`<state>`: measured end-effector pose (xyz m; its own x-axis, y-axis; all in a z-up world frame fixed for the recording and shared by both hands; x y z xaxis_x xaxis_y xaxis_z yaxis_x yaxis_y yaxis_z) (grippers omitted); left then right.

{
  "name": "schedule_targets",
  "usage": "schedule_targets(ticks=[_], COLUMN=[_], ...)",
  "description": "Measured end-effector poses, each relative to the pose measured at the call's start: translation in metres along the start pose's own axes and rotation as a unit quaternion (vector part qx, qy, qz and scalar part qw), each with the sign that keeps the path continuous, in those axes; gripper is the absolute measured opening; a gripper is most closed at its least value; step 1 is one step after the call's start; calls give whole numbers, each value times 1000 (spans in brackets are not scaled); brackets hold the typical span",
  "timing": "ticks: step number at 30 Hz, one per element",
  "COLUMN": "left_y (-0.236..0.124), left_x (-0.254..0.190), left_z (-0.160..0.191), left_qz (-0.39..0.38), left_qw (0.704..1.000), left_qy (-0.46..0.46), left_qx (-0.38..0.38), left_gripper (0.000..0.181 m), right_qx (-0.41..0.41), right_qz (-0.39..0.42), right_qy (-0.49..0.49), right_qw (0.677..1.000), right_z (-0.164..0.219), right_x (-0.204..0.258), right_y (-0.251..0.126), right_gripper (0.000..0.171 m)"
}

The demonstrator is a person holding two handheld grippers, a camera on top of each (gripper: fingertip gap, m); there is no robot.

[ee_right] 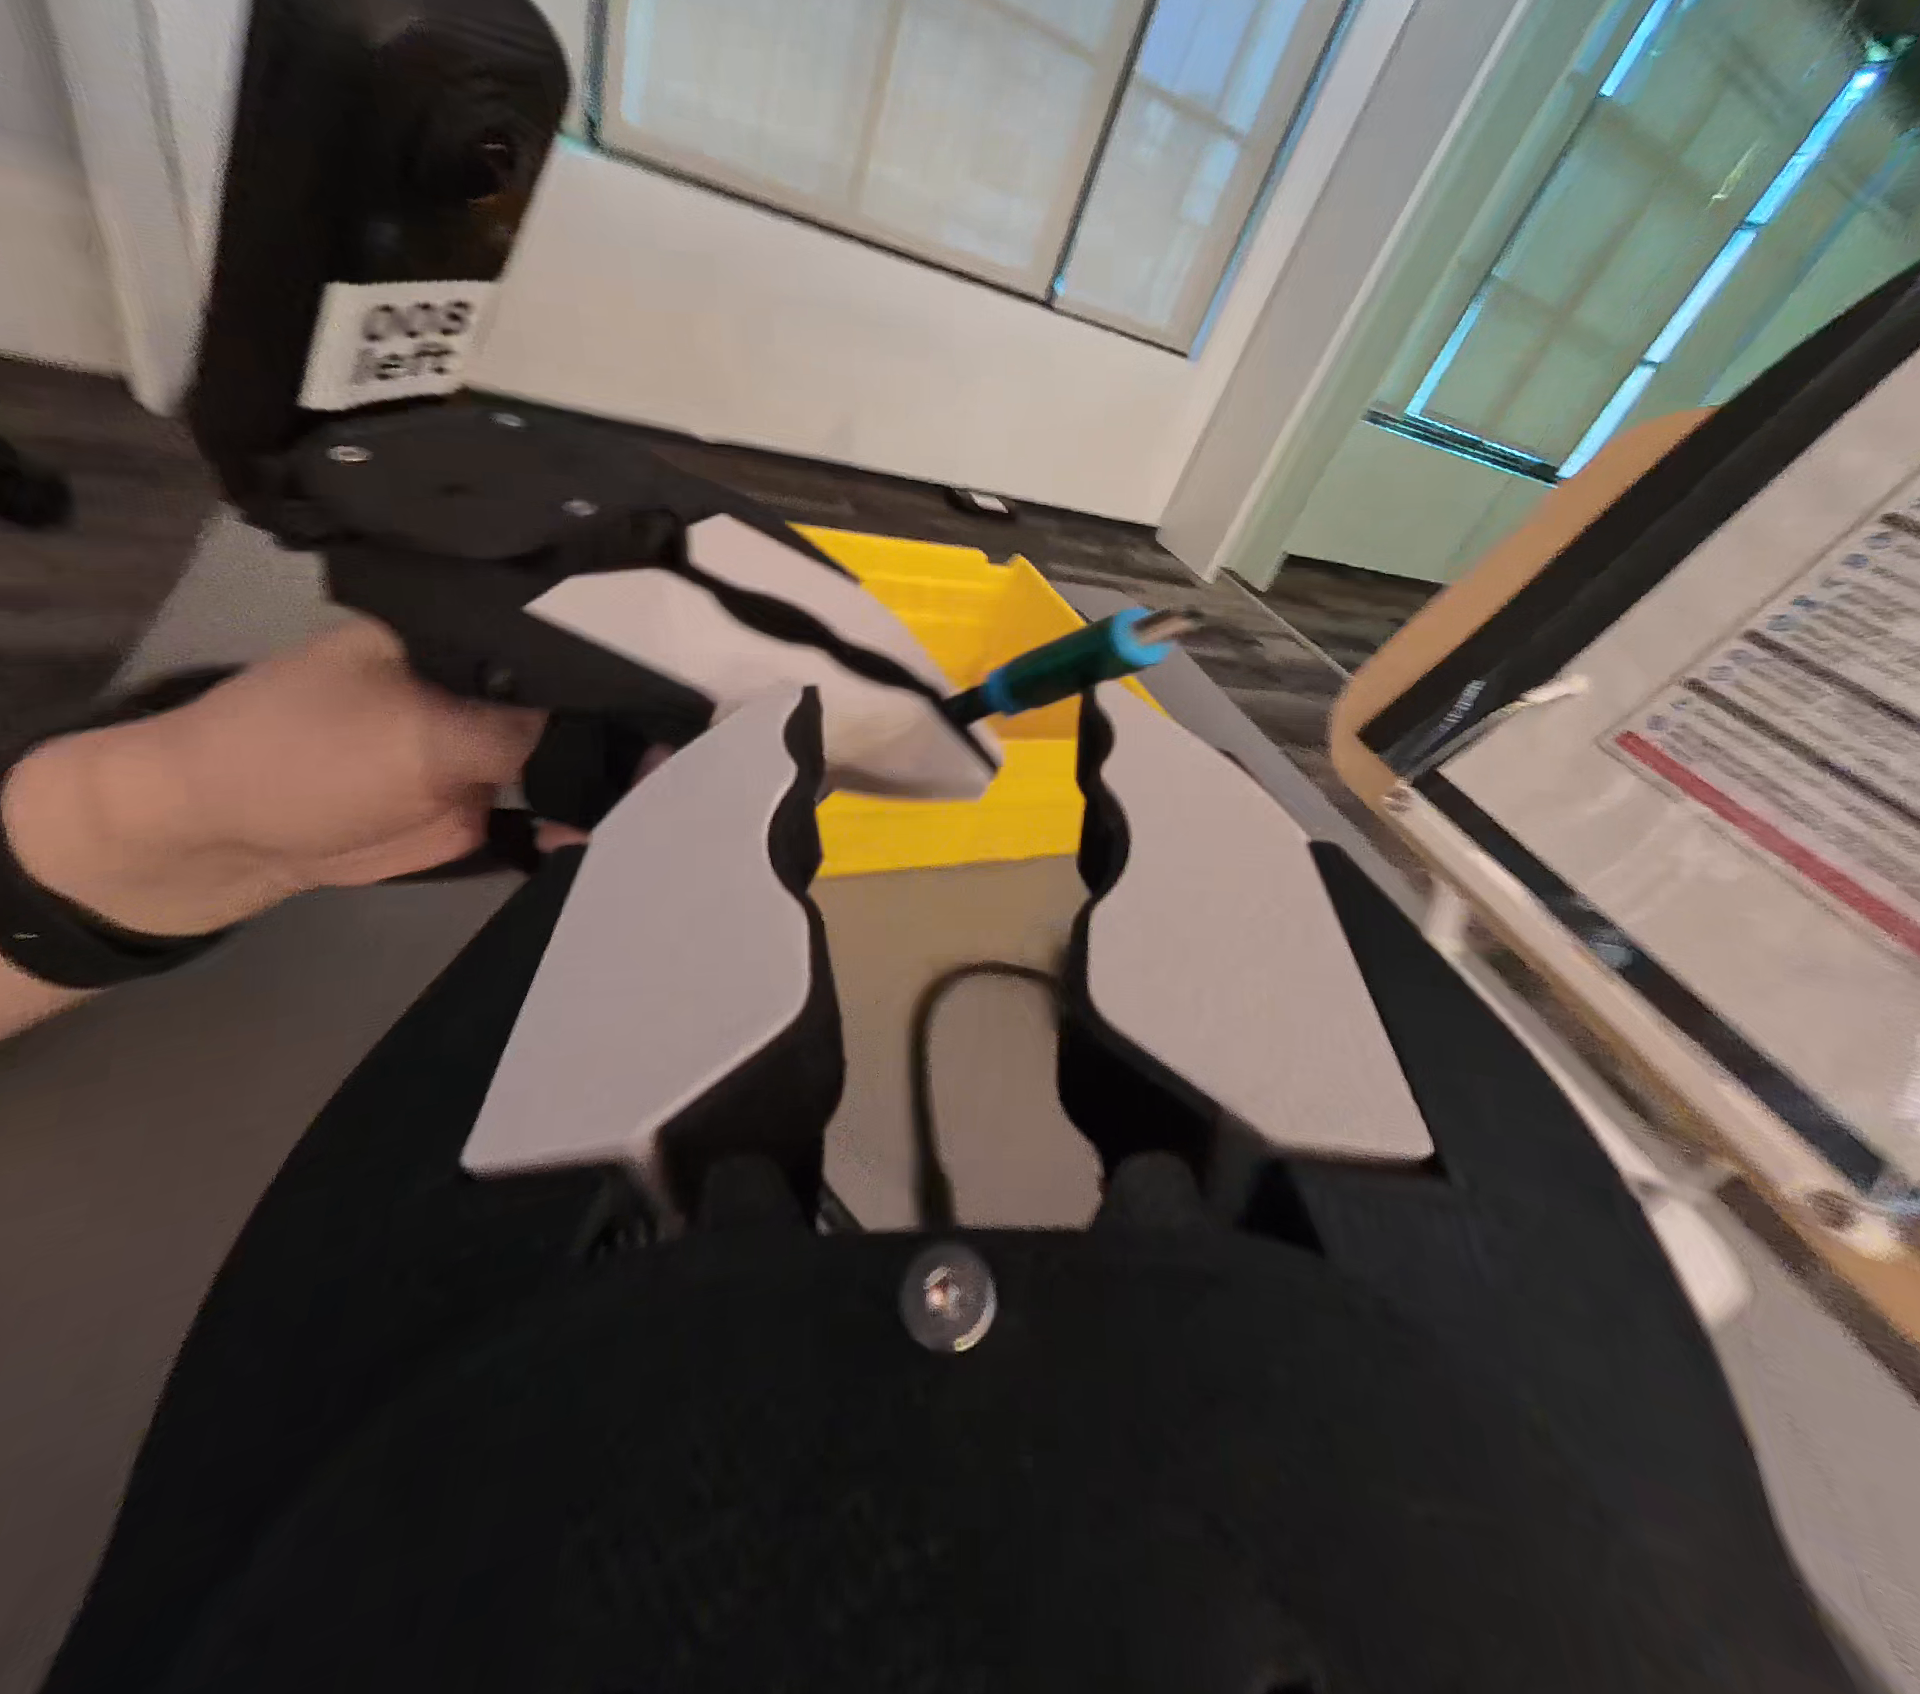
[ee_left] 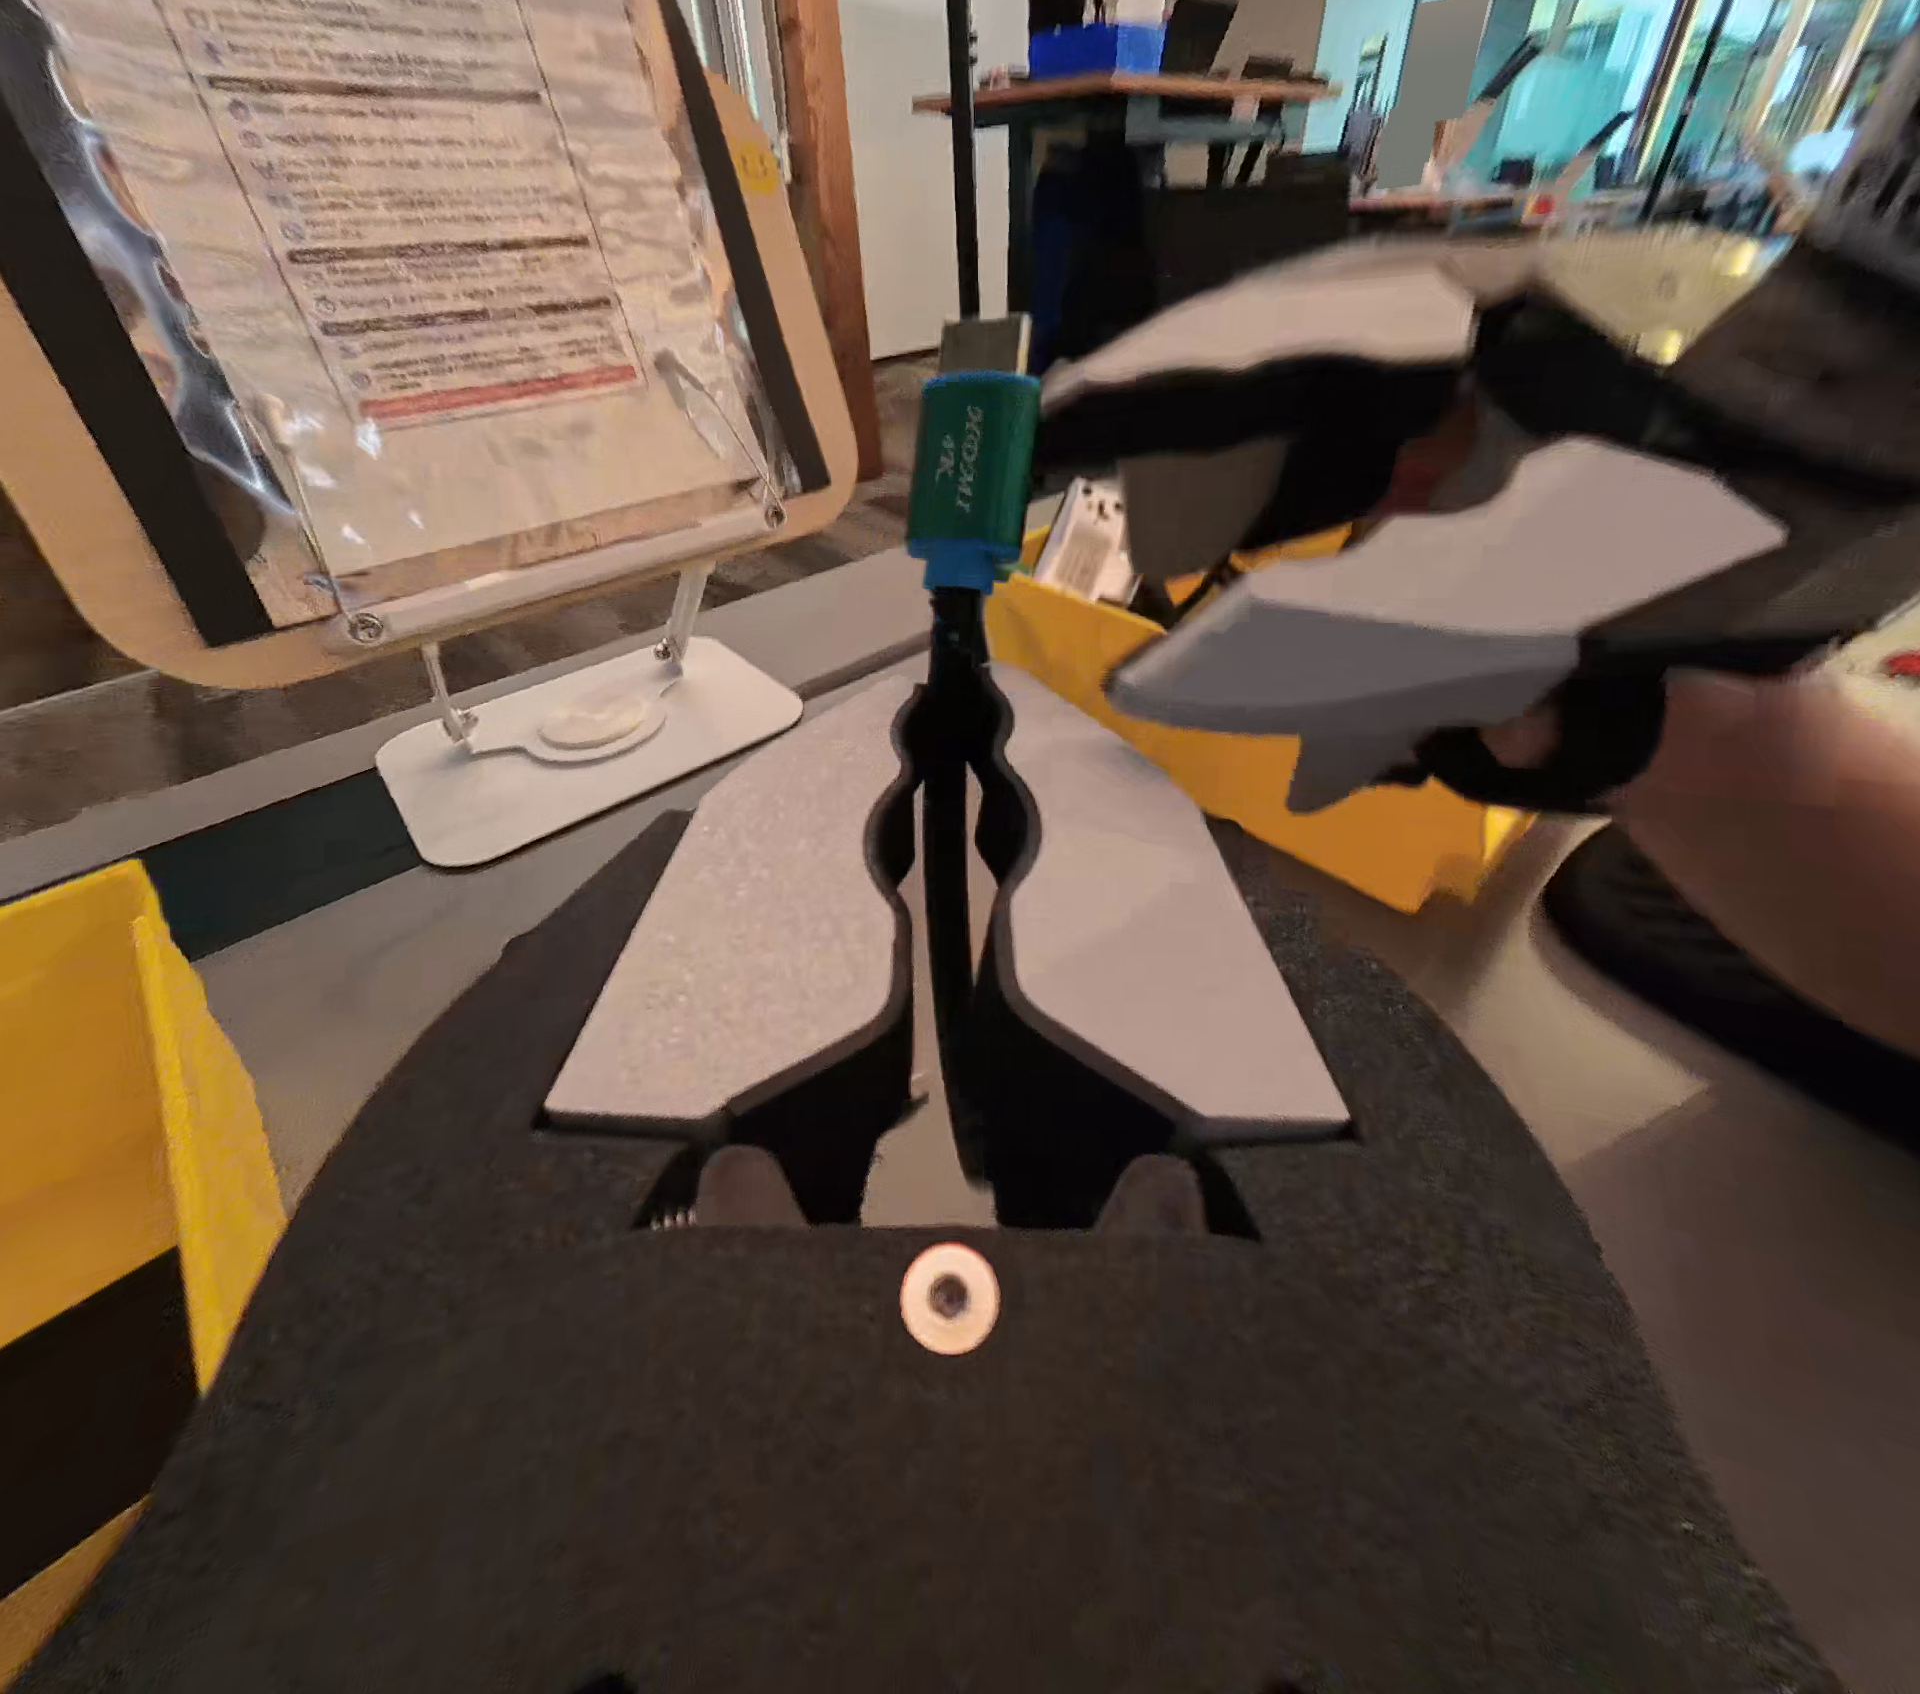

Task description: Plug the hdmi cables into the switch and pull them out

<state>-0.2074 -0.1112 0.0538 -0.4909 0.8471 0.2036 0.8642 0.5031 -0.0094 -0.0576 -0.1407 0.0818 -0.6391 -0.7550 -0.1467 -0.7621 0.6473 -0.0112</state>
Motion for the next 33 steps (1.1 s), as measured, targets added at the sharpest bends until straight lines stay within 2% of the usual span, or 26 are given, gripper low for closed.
schedule_targets(ticks=[1,5,13,16,19,21,22,24,26,28,33], left_y=[-3,-10,-14,-11,-8,-8,-8,-11,-16,-24,-35], left_x=[5,21,28,24,18,15,15,15,17,22,29], left_z=[-4,-20,-36,-40,-42,-44,-44,-44,-44,-43,-32], left_qz=[1,4,1,16,36,48,54,62,66,62,62], left_qw=[1000,999,996,994,991,989,987,985,982,981,982], left_qy=[-10,-33,-65,-72,-83,-89,-94,-98,-98,-103,-105], left_qx=[-8,-22,-68,-81,-95,-108,-117,-128,-146,-154,-142], left_gripper=[7,6,6,6,6,6,6,6,6,6,6], right_qx=[-17,-40,56,73,54,56,77,116,154,185,239], right_qz=[-15,-65,-99,-60,-31,-61,-94,-96,-70,-27,20], right_qy=[30,132,107,36,-24,-31,-41,-64,-134,-229,-321], right_qw=[999,988,988,995,998,996,992,986,976,955,916], right_z=[4,25,57,64,67,69,71,66,59,54,50], right_x=[0,5,32,44,46,45,45,35,24,15,6], right_y=[1,14,41,46,45,45,44,42,37,31,24], right_gripper=[46,46,55,55,51,33,8,7,7,7,8])
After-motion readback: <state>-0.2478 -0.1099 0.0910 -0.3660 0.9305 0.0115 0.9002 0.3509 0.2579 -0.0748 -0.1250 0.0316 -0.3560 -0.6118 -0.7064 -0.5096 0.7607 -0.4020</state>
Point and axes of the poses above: each gripper's, where its closed fingertips meet, y out along the fingers, z out of its underside, x = y × z across the jaws, the point moved 10 cm from there along -y, back along the fingers, and after that the axes turned 10 degrees about y, right-handed, at the moved point
